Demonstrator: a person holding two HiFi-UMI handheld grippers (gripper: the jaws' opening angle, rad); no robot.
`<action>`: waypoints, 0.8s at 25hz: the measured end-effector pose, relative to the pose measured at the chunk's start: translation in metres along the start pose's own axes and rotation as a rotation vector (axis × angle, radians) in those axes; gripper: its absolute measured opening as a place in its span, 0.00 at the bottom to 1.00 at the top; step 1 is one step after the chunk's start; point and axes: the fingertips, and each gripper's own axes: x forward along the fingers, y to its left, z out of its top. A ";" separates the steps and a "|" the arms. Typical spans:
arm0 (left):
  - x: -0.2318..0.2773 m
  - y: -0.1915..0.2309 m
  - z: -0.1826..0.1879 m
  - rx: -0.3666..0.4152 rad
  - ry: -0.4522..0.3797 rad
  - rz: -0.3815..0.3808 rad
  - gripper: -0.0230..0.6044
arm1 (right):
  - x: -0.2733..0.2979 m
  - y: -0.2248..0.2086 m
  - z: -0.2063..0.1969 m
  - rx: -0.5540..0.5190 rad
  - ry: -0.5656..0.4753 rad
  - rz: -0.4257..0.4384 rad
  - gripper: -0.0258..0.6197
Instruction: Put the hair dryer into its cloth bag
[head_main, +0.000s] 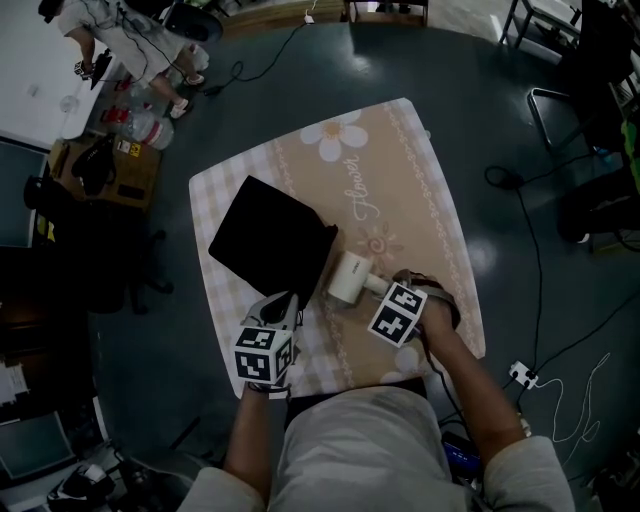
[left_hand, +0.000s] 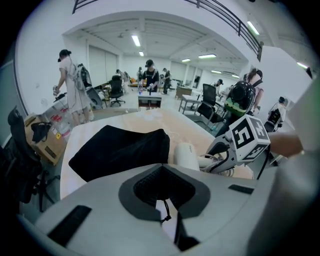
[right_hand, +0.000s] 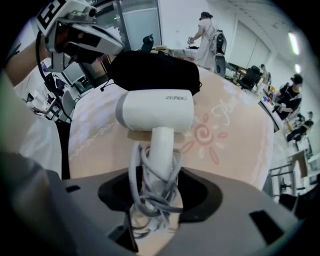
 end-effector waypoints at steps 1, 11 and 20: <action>0.001 0.000 0.000 -0.009 -0.001 -0.003 0.05 | 0.001 0.000 0.000 -0.003 0.026 0.015 0.40; -0.003 0.004 -0.008 -0.046 -0.013 0.001 0.05 | -0.013 0.006 -0.006 0.000 -0.037 -0.001 0.33; -0.009 0.000 -0.007 0.004 -0.041 -0.016 0.05 | -0.029 0.029 -0.004 0.106 -0.087 0.043 0.33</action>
